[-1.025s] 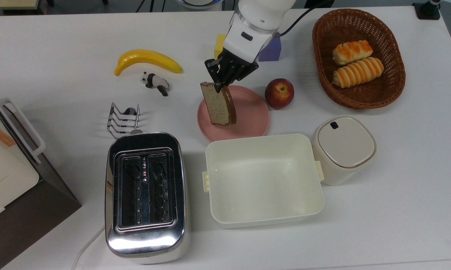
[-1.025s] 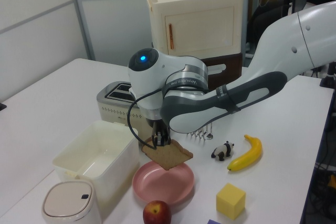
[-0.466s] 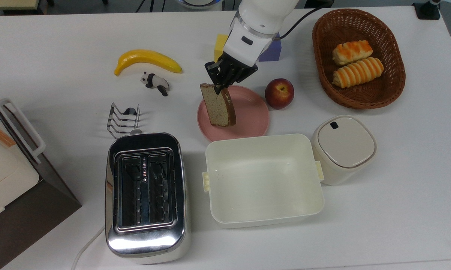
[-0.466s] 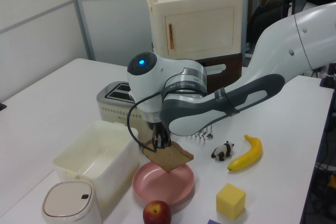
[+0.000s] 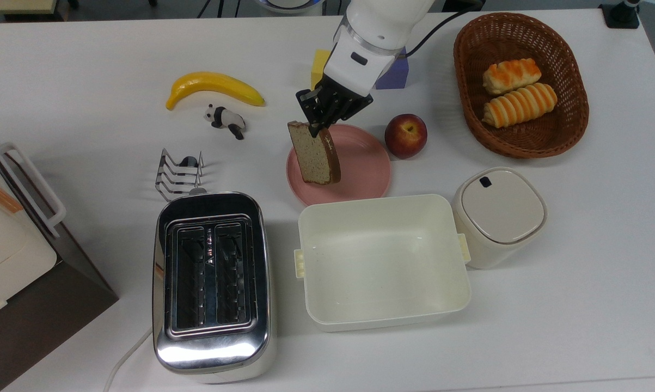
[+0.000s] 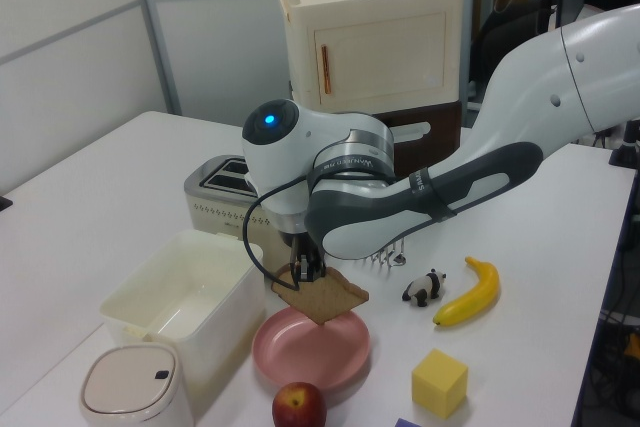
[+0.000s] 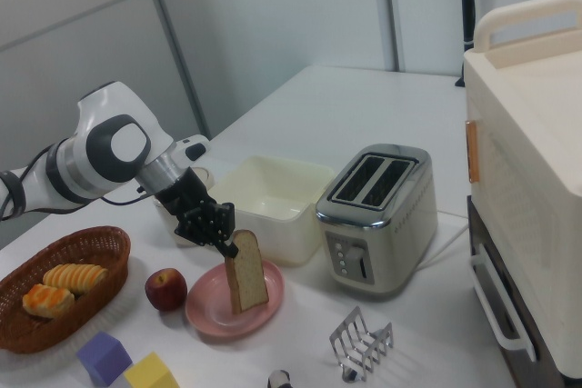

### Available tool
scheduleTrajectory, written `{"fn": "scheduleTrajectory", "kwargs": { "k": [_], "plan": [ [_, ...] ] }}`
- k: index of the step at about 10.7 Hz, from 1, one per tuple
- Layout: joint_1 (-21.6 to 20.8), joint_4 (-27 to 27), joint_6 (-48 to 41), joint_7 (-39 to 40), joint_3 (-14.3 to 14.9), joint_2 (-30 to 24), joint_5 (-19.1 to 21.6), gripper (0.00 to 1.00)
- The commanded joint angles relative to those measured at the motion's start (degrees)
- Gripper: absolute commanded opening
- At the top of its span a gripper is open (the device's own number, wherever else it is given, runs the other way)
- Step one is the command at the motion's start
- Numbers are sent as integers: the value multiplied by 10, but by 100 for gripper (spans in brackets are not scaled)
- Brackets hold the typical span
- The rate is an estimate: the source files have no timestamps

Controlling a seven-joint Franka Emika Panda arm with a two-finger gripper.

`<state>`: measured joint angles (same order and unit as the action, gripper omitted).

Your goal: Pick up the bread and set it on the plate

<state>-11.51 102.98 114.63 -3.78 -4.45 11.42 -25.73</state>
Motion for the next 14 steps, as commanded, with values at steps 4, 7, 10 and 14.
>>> {"fn": "scheduleTrajectory", "kwargs": {
  "k": [4,7,10,14],
  "plan": [
    [-4,5,9,-44,6,-5,-13,100],
    [0,1,6,-51,6,-7,-5,100],
    [12,-46,-18,-56,7,-18,87,100],
    [8,-56,-53,-58,-7,-27,120,100]
  ]
}}
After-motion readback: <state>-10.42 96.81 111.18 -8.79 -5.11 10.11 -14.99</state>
